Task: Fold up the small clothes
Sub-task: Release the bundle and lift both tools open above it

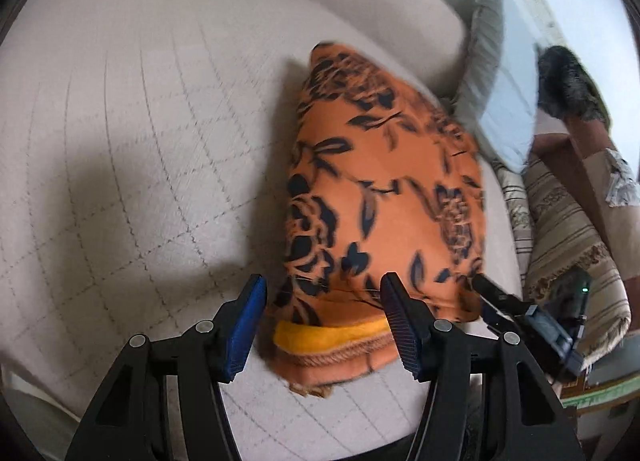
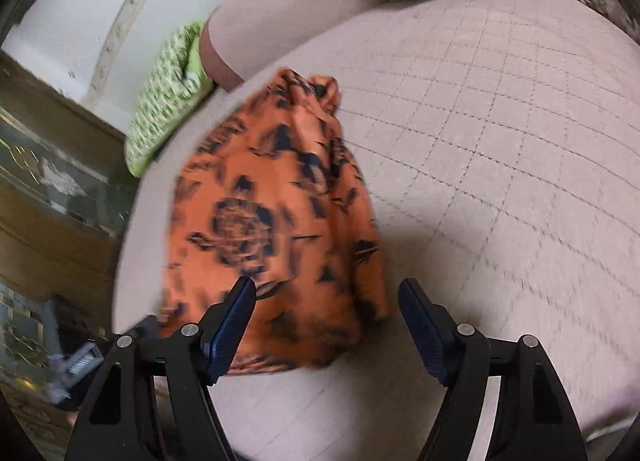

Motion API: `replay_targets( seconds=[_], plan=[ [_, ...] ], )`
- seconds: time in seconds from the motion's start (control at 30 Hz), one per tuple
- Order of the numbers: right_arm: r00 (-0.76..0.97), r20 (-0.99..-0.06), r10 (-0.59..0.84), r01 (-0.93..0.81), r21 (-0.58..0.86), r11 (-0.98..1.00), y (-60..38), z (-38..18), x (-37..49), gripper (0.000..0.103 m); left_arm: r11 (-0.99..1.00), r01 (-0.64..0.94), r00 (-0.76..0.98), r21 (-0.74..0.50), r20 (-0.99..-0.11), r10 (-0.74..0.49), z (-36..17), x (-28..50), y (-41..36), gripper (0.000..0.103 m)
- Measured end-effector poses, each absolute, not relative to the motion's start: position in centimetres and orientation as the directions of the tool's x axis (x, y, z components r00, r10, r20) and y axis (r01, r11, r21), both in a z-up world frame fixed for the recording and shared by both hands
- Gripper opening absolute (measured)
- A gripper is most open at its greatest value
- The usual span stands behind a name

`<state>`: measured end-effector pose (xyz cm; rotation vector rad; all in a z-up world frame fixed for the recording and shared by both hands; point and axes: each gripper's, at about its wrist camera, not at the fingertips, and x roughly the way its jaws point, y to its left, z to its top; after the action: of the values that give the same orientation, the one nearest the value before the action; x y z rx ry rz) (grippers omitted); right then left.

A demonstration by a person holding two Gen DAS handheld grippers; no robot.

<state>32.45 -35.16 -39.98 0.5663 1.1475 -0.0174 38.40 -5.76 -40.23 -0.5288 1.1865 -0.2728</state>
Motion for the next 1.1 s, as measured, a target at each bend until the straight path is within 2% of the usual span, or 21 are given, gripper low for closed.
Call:
replay_targets(
  seconds=[0.07,0.1,0.13,0.17,0.23,0.27,0.37,0.43,0.5,0.57,0.6,0.67,0.73,0.77,0.8,0.87,0.93,1.1],
  plan=[
    [0.382,-0.876,0.294,0.324,0.425,0.845,-35.6,-41.9,32.9,0.067,0.832,-0.068,0.329,-0.551,-0.799,-0.503,-41.2,39.3,-6.3,0.057],
    [0.394,-0.867,0.305,0.32,0.44,0.839,-35.6,-42.0,33.0,0.06,0.838,-0.056,0.314,-0.543,-0.806,-0.501,-41.8,39.9,-7.0,0.055],
    [0.408,-0.854,0.321,0.296,0.457,0.839,-35.4,-41.7,33.2,0.047,0.847,-0.047,0.311,-0.53,-0.813,-0.491,-42.2,40.4,-7.4,0.046],
    [0.403,-0.837,0.371,0.253,0.491,0.833,-35.0,-41.8,33.6,0.028,0.854,-0.041,0.31,-0.518,-0.82,-0.482,-42.6,40.8,-7.7,0.035],
    [0.398,-0.852,0.34,0.24,0.454,0.858,-34.4,-41.7,33.5,0.025,0.852,-0.041,0.319,-0.521,-0.816,-0.483,-42.8,41.3,-8.0,0.023],
    [0.4,-0.856,0.327,0.227,0.439,0.87,-34.1,-41.4,33.1,0.02,0.852,-0.03,0.329,-0.523,-0.81,-0.485,-42.5,41.2,-8.1,0.018],
    [0.452,-0.829,0.329,0.243,0.47,0.848,-34.7,-39.6,31.1,0.012,0.828,0.015,0.405,-0.56,-0.754,-0.517,-40.1,39.4,-7.6,0.016],
    [0.498,-0.8,0.334,0.23,0.494,0.838,-34.6,-37.8,29.1,0.012,0.806,0.027,0.428,-0.592,-0.722,-0.544,-39.2,38.0,-7.3,0.016],
    [0.512,-0.8,0.312,0.212,0.47,0.857,-33.7,-37.0,27.6,0.012,0.836,0.019,0.42,-0.549,-0.754,-0.505,-39.5,37.7,-7.7,0.018],
    [0.476,-0.83,0.291,0.221,0.433,0.874,-33.0,-37.7,27.2,0.014,0.871,-0.045,0.38,-0.489,-0.815,-0.438,-41.0,37.8,-7.7,0.027],
    [0.429,-0.852,0.301,0.248,0.432,0.867,-33.2,-38.9,27.6,0.023,0.88,-0.088,0.358,-0.467,-0.839,-0.409,-41.7,37.9,-7.6,0.032],
    [0.39,-0.876,0.285,0.315,0.418,0.852,-33.7,-39.6,27.5,0.028,0.875,-0.112,0.366,-0.471,-0.838,-0.404,-41.1,37.1,-7.2,0.035],
    [0.468,-0.847,0.252,0.318,0.428,0.846,-33.5,-37.2,26.3,0.03,0.877,-0.106,0.411,-0.469,-0.824,-0.391,-38.8,35.4,-6.6,0.04],
    [0.509,-0.831,0.225,0.298,0.415,0.86,-33.2,-35.3,25.3,0.04,0.881,-0.095,0.438,-0.463,-0.814,-0.38,-37.6,34.5,-6.4,0.046],
    [0.54,-0.815,0.211,0.285,0.413,0.865,-32.9,-33.7,24.6,0.059,0.889,-0.089,0.474,-0.449,-0.804,-0.359,-36.4,33.6,-6.2,0.049],
    [0.612,-0.765,0.202,0.258,0.434,0.863,-32.6,-30.6,22.9,0.076,0.903,-0.093,0.516,-0.419,-0.796,-0.317,-34.6,32.3,-5.9,0.05],
    [0.631,-0.756,0.172,0.281,0.43,0.858,-32.3,-28.6,22.2,0.076,0.904,-0.096,0.56,-0.417,-0.773,-0.297,-32.3,30.5,-6.2,0.05],
    [0.676,-0.724,0.137,0.288,0.431,0.855,-30.8,-23.3,20.0,0.076,0.874,-0.026,0.671,-0.485,-0.657,-0.344,-27.5,25.7,-6.6,0.05]
  ],
)
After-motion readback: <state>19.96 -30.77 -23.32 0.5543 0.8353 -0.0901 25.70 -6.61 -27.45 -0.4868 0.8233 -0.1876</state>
